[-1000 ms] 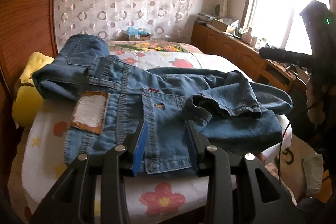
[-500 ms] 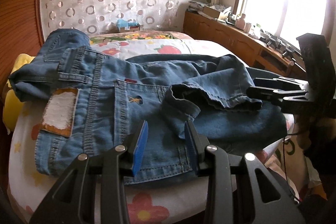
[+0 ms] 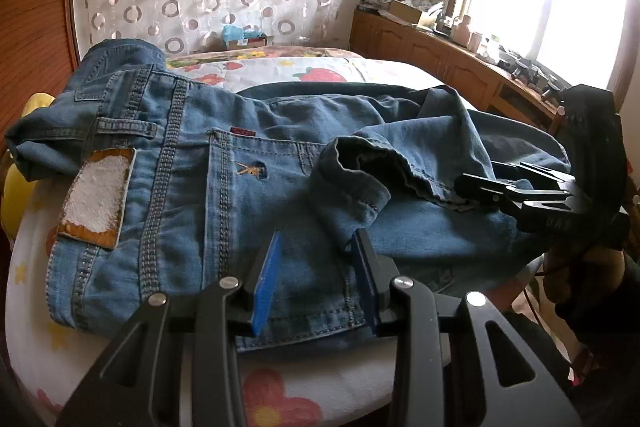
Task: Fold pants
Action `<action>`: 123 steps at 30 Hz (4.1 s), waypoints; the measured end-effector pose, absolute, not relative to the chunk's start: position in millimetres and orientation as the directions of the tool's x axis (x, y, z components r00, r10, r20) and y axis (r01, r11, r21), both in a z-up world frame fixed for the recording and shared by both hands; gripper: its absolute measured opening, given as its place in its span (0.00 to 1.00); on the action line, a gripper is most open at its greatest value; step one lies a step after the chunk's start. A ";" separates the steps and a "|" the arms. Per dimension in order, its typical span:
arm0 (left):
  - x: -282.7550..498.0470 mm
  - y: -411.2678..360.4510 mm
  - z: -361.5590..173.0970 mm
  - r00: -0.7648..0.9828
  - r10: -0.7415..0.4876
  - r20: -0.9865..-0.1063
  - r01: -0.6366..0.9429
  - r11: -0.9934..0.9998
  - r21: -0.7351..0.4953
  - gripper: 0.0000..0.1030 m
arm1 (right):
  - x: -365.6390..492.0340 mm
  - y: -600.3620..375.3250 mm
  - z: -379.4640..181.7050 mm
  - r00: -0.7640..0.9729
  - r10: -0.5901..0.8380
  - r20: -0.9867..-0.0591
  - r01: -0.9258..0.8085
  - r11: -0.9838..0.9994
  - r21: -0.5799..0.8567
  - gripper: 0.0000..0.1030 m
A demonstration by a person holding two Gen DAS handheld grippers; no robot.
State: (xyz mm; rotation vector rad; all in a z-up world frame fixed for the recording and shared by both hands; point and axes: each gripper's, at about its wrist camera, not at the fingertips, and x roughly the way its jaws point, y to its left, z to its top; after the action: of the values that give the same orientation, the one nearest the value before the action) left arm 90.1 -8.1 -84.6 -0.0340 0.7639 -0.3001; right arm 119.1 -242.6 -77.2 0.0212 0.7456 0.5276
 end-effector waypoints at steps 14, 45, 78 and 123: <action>109.1 -34.7 -74.1 0.666 -0.306 -0.681 0.329 0.939 -0.100 0.33 | 116.9 -248.0 -81.7 0.636 0.494 -0.592 -0.437 0.864 0.251 0.69; 48.8 34.6 0.5 0.843 -0.280 -0.459 0.249 0.960 -0.129 0.02 | 142.1 -197.8 60.0 0.599 0.596 -0.534 -0.631 0.763 0.144 0.02; 18.3 112.1 -59.1 0.804 -0.189 -0.564 0.067 0.971 -0.229 0.15 | 199.3 -54.5 39.2 0.484 0.598 -0.639 -0.706 0.698 0.118 0.56; 157.9 21.1 -62.3 0.715 -0.163 -0.679 0.155 0.985 -0.074 0.29 | 135.9 -213.9 -75.8 0.585 0.387 -0.713 -0.505 0.861 0.053 0.60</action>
State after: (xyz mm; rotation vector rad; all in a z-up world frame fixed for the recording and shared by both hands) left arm 157.9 21.1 -62.3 -0.0117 0.7533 -0.1763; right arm 135.9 -213.9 -75.8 -0.1621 0.7900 0.5229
